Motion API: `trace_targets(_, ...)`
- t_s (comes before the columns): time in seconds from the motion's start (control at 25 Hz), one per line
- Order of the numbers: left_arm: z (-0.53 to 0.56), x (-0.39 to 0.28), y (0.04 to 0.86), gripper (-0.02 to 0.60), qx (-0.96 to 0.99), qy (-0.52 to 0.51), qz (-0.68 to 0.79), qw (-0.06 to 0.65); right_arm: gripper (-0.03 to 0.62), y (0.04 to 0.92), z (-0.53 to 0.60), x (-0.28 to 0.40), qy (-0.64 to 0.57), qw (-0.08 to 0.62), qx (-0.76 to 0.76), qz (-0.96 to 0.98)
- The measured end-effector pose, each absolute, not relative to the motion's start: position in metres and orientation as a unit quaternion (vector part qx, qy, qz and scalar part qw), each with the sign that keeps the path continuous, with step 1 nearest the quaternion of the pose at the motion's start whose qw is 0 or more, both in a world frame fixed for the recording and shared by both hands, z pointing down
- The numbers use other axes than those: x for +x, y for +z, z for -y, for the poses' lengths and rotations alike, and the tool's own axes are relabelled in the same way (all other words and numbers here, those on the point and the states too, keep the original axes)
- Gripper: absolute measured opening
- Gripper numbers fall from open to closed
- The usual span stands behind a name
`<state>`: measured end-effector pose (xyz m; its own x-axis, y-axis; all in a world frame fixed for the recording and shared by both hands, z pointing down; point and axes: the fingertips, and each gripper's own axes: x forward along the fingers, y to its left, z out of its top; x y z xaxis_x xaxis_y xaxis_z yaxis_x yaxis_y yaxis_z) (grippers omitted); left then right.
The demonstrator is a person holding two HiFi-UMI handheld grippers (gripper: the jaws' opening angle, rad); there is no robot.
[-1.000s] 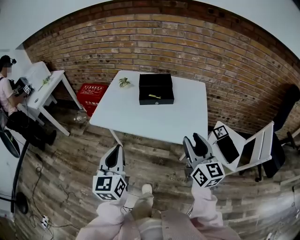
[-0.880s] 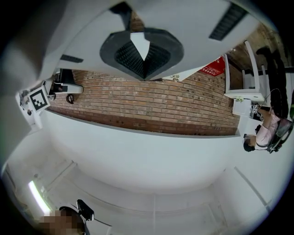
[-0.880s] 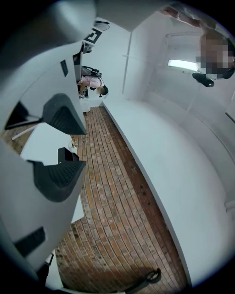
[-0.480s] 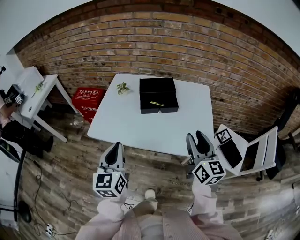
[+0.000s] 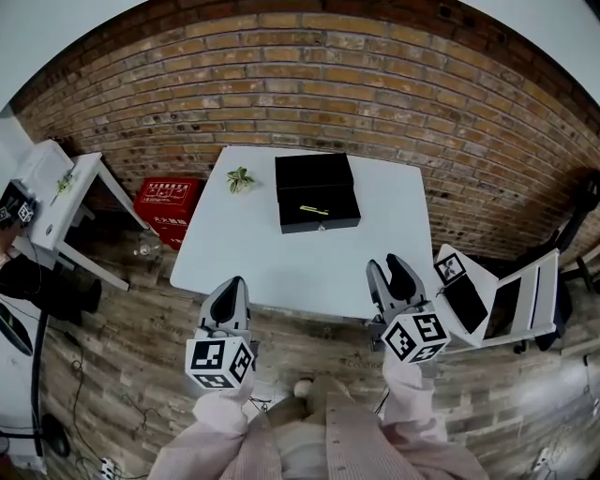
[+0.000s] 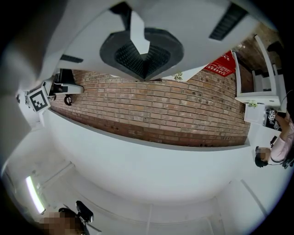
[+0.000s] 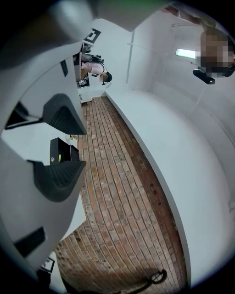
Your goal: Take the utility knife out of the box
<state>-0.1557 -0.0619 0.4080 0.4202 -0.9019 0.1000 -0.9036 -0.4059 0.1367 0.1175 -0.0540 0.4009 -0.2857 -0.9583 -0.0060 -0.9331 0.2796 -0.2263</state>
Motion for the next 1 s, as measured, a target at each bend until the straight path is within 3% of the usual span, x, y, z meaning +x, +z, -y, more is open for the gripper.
trace_targets(1.0, 0.211, -0.122, 0.447, -0.008, 0.834, 0.038, 0.533, 0.136, 0.160, 0.438, 0.220, 0.111, -0.120, -0.003, -0.526, -0.842)
